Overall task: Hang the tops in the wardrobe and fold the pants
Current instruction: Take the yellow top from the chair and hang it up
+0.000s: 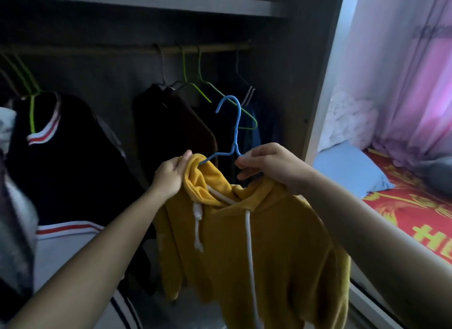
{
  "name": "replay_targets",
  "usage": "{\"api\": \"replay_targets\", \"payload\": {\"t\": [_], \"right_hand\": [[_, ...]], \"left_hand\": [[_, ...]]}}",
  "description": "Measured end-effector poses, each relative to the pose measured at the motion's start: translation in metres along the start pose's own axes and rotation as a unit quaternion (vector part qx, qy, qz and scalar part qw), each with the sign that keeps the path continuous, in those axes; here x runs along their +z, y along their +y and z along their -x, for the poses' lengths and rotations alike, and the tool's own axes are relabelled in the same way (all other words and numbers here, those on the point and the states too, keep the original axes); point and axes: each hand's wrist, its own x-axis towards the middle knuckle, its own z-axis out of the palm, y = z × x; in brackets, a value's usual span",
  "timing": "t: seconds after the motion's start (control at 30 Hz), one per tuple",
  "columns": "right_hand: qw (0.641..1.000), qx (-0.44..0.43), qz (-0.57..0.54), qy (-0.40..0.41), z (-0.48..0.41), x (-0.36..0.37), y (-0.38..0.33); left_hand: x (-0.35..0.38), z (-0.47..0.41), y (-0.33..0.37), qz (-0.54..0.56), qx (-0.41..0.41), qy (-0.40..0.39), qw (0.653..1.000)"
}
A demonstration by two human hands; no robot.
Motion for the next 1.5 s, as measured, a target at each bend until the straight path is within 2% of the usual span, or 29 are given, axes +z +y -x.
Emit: {"api": "replay_targets", "payload": {"t": [0.1,0.23,0.37,0.5,0.57,0.63,0.7,0.9,1.03,1.13,1.23,1.3,1.5], "right_hand": [[0.998,0.028,-0.061,-0.008,-0.023,0.024,-0.017],[0.992,0.039,-0.115,0.022,-0.055,0.061,-0.043],[0.987,0.030,-0.148,0.049,-0.086,0.092,-0.074],[0.986,0.007,-0.163,0.042,-0.123,0.110,-0.102],[0.986,-0.009,-0.163,0.041,-0.142,0.116,-0.115],[0.984,-0.027,-0.170,0.048,-0.163,0.119,-0.127],[0.981,-0.036,-0.181,0.058,-0.186,0.120,-0.137],[0.976,-0.072,-0.202,0.032,-0.256,0.126,-0.145],[0.981,-0.067,-0.179,0.016,-0.284,0.137,-0.135],[0.984,-0.074,-0.159,-0.007,-0.305,0.147,-0.117],[0.983,-0.095,-0.159,-0.002,-0.319,0.150,-0.102],[0.985,-0.121,-0.121,0.010,-0.321,0.151,-0.094],[0.983,-0.152,-0.088,0.055,-0.316,0.151,-0.082]], "left_hand": [[-0.029,-0.021,-0.007,-0.032,0.011,0.022,0.999],[-0.069,-0.050,-0.015,-0.077,0.021,0.061,0.995],[-0.106,-0.077,-0.007,-0.068,0.031,0.066,0.995],[-0.144,-0.102,0.003,-0.109,0.049,0.091,0.989],[-0.162,-0.112,0.008,-0.208,0.077,0.138,0.965],[-0.174,-0.121,0.016,-0.321,0.128,0.193,0.919],[-0.183,-0.129,0.027,-0.383,0.142,0.224,0.885],[-0.195,-0.161,0.036,-0.490,0.148,0.238,0.825],[-0.196,-0.185,0.026,-0.508,0.112,0.264,0.812],[-0.189,-0.196,0.013,-0.534,0.105,0.299,0.784],[-0.183,-0.203,0.010,-0.510,0.105,0.330,0.788],[-0.181,-0.205,0.009,-0.506,0.107,0.336,0.787],[-0.191,-0.191,0.014,-0.477,0.112,0.291,0.822]]}}
